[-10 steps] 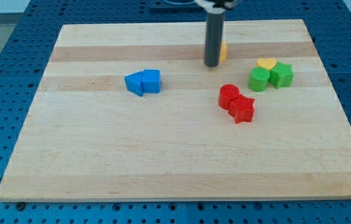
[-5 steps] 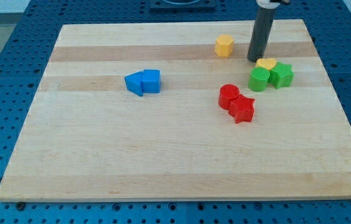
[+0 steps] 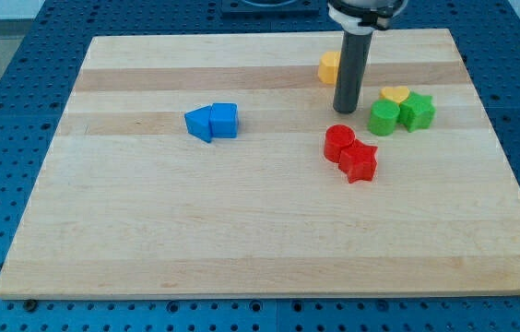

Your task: Place yellow blocks vertically above red blocks

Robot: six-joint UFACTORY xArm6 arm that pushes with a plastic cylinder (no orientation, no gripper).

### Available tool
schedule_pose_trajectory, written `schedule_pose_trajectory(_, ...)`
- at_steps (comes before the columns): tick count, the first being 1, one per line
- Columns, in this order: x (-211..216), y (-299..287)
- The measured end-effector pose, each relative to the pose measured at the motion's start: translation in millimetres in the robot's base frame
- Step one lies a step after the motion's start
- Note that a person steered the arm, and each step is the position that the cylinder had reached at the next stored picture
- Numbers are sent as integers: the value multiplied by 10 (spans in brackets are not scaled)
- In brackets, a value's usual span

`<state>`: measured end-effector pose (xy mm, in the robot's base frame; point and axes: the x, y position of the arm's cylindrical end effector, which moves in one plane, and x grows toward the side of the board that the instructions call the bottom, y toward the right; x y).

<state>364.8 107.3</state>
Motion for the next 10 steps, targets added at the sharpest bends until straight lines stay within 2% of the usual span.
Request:
schedule_pose_trajectory(3,247,1057)
schedule_pose_trajectory(4,278,1183)
schedule_pose_trajectory(6,270,1179)
schedule_pose_trajectory(7,-50,1176)
schedule_pose_trajectory(10,-229,786)
